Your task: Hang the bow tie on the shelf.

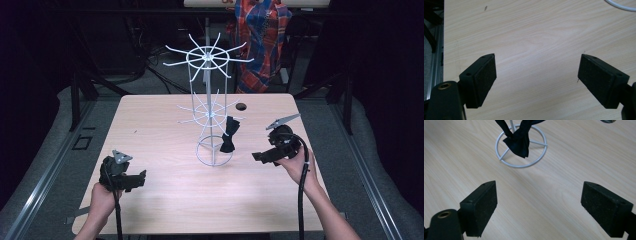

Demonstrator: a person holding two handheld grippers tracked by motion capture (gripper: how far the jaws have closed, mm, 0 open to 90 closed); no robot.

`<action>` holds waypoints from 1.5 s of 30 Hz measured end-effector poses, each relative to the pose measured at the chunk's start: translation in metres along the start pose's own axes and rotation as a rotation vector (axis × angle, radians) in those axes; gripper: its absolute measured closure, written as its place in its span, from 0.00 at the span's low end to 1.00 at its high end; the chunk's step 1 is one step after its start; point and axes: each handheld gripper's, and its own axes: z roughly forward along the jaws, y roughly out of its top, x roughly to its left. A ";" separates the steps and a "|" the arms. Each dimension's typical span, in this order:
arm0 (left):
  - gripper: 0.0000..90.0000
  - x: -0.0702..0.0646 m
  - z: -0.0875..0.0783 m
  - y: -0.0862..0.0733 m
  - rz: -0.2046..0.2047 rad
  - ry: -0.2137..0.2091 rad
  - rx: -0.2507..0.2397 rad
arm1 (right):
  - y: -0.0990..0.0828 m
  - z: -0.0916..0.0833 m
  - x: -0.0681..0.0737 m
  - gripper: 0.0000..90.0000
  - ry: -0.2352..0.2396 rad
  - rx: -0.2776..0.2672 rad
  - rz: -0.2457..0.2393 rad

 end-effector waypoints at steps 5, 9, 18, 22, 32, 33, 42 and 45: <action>0.17 0.000 0.000 0.000 -0.001 0.000 0.000 | -0.010 -0.001 -0.003 0.11 0.001 0.003 0.003; 0.17 0.000 0.000 0.000 0.001 0.000 0.001 | -0.015 -0.002 -0.004 0.10 -0.005 0.016 -0.005; 0.17 0.000 0.001 0.000 0.001 0.001 0.002 | -0.033 0.000 -0.005 0.09 -0.010 0.063 -0.009; 0.17 0.000 0.001 0.000 0.001 0.000 0.004 | -0.041 0.000 -0.008 0.09 -0.012 0.082 -0.004; 0.17 0.000 0.001 0.001 0.005 -0.003 0.006 | -0.057 0.007 -0.011 0.09 -0.016 0.139 0.009; 0.17 0.000 0.001 0.001 0.005 -0.003 0.006 | -0.058 0.010 -0.011 0.09 -0.017 0.140 0.009; 0.17 0.000 0.000 0.001 0.004 -0.005 0.004 | -0.060 0.021 -0.015 0.10 -0.018 0.200 0.001; 0.17 -0.001 0.000 0.001 0.007 -0.005 0.003 | -0.060 0.022 -0.015 0.10 -0.014 0.212 -0.007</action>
